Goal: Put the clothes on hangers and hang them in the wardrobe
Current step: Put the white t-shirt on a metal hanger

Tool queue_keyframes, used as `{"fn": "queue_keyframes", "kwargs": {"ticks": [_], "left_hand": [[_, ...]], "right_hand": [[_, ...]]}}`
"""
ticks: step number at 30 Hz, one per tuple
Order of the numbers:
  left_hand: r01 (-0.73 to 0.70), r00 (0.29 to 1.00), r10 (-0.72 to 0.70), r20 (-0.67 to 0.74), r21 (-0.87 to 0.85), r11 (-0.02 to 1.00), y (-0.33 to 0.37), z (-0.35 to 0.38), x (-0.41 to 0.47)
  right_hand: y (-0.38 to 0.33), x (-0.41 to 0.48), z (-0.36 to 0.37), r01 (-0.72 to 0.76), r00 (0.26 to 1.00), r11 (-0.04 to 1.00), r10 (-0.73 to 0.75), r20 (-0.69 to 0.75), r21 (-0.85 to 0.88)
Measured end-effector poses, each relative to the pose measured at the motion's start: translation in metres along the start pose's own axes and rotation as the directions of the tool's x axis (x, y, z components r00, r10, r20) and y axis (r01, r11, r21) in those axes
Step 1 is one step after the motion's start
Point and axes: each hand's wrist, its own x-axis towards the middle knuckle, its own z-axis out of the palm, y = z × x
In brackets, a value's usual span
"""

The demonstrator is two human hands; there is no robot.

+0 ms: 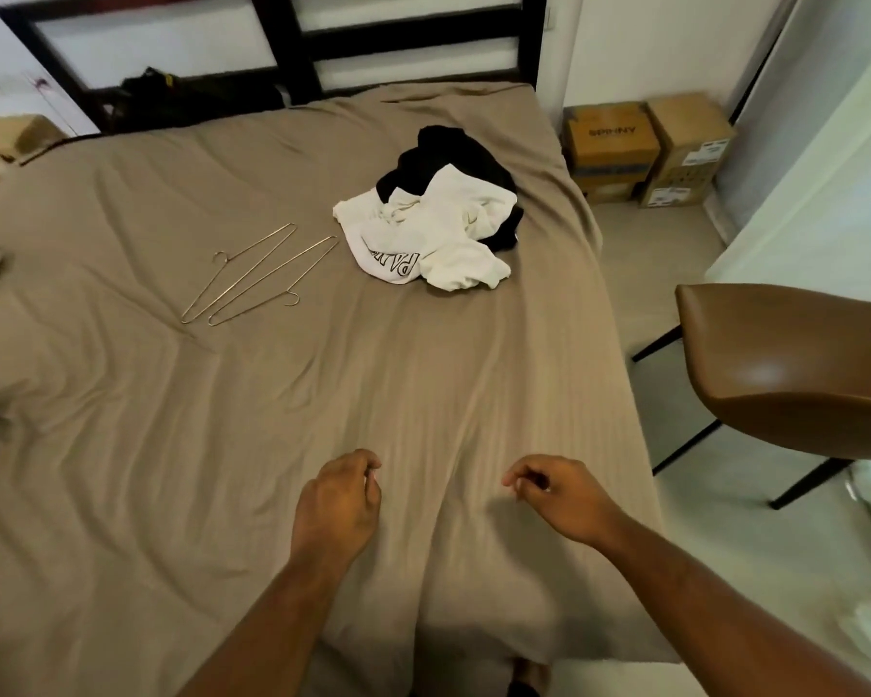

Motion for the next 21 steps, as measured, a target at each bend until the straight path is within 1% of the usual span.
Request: {"fn": "queue_keyframes", "kwargs": {"ticks": [2,4,6,7,9,12,14,16,18,19,21], "left_hand": [[-0.026,0.999,0.026,0.036,0.016,1.000,-0.015,0.012,0.031],[-0.087,0.994,0.083,0.070,0.050,0.995,-0.034,0.025,0.065],[-0.137,0.988,0.131,0.086,0.066,0.988,-0.053,0.039,0.098],[-0.152,0.985,0.145,0.093,0.082,0.985,-0.062,0.045,0.113],[-0.170,0.980,0.153,0.127,0.139,0.975,-0.080,0.058,0.139],[-0.185,0.974,0.147,0.174,0.227,0.956,-0.104,0.076,0.167],[-0.184,0.962,0.124,0.245,0.241,0.953,-0.124,0.090,0.175],[-0.183,0.947,0.111,0.302,0.219,0.959,-0.144,0.103,0.177],[-0.192,0.947,0.139,0.290,0.164,0.968,-0.161,0.116,0.172],[-0.197,0.948,0.153,0.277,0.136,0.971,-0.166,0.121,0.171],[-0.208,0.950,0.163,0.265,0.152,0.966,-0.171,0.132,0.169]], "right_hand": [[0.022,0.009,0.011,-0.069,0.997,0.997,0.068,-0.032,-0.026],[0.037,0.017,0.024,-0.138,0.990,0.989,0.136,-0.042,-0.052],[0.042,0.029,0.036,-0.199,0.980,0.978,0.196,-0.042,-0.066],[0.039,0.040,0.039,-0.206,0.978,0.975,0.203,-0.043,-0.081],[0.025,0.076,0.044,-0.174,0.984,0.979,0.168,-0.056,-0.108],[-0.005,0.154,0.046,-0.051,0.991,0.973,0.021,-0.133,-0.224],[-0.025,0.216,0.047,0.015,0.984,0.957,-0.065,-0.164,-0.289],[-0.040,0.277,0.046,0.050,0.971,0.937,-0.127,-0.204,-0.346],[-0.051,0.332,0.047,0.036,0.963,0.896,-0.149,-0.224,-0.442],[-0.053,0.355,0.048,-0.001,0.967,0.862,-0.129,-0.221,-0.507],[-0.060,0.392,0.047,-0.090,0.973,0.791,-0.059,-0.221,-0.606]]}}
